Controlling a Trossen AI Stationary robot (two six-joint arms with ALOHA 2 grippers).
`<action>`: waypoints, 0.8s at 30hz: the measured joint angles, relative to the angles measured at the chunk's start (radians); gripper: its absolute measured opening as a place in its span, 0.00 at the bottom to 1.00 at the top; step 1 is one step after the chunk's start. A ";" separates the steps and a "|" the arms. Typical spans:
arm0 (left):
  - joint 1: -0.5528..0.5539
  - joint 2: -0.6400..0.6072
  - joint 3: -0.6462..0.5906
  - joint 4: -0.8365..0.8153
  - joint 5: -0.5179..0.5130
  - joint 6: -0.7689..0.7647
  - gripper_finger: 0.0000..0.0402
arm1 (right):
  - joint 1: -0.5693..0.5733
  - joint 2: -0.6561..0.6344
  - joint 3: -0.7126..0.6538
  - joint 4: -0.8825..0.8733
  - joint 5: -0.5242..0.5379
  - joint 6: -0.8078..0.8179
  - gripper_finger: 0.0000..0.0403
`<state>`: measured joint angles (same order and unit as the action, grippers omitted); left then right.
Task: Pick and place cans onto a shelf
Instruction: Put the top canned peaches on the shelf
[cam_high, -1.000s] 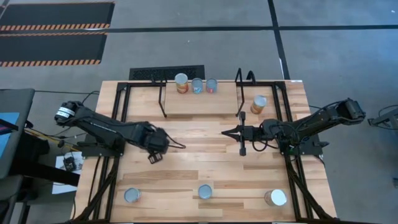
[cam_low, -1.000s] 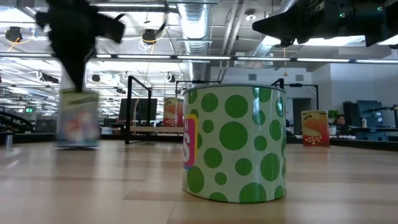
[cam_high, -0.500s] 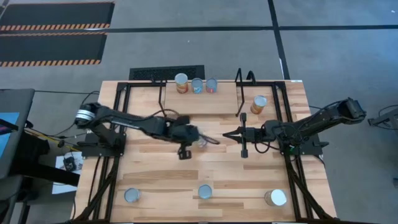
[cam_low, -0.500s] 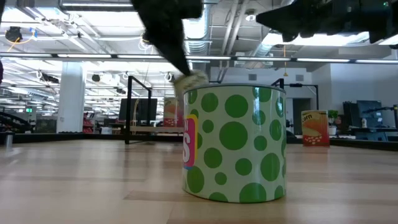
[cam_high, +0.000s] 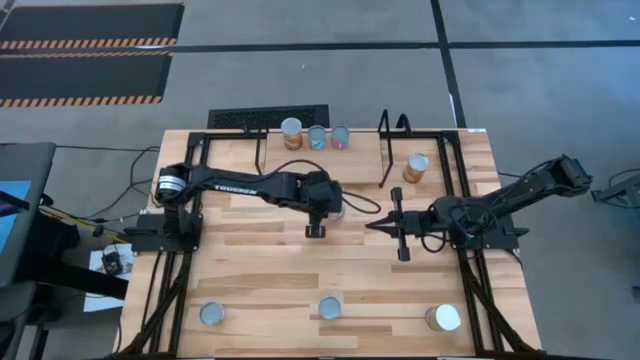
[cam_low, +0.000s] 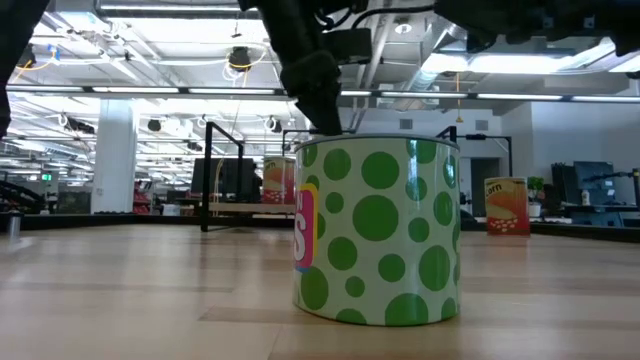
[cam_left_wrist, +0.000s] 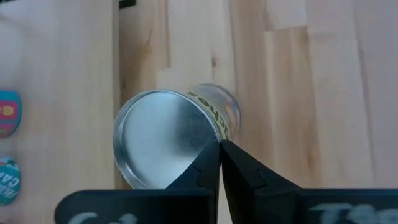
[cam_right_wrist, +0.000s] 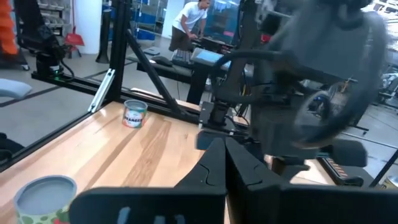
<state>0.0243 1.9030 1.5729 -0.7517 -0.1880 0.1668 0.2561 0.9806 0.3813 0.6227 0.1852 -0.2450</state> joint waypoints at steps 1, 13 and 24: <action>0.005 0.000 -0.002 0.005 0.000 0.006 0.00 | 0.000 0.000 0.000 -0.002 0.000 0.000 0.02; 0.031 0.016 -0.006 -0.011 0.052 0.013 0.00 | -0.001 0.001 0.000 -0.017 0.000 0.001 0.02; 0.031 0.021 -0.004 0.000 0.044 0.009 0.10 | -0.001 0.001 0.000 -0.023 0.000 0.001 0.02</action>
<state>0.0555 1.9244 1.5693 -0.7518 -0.1439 0.1761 0.2550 0.9817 0.3813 0.6000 0.1852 -0.2440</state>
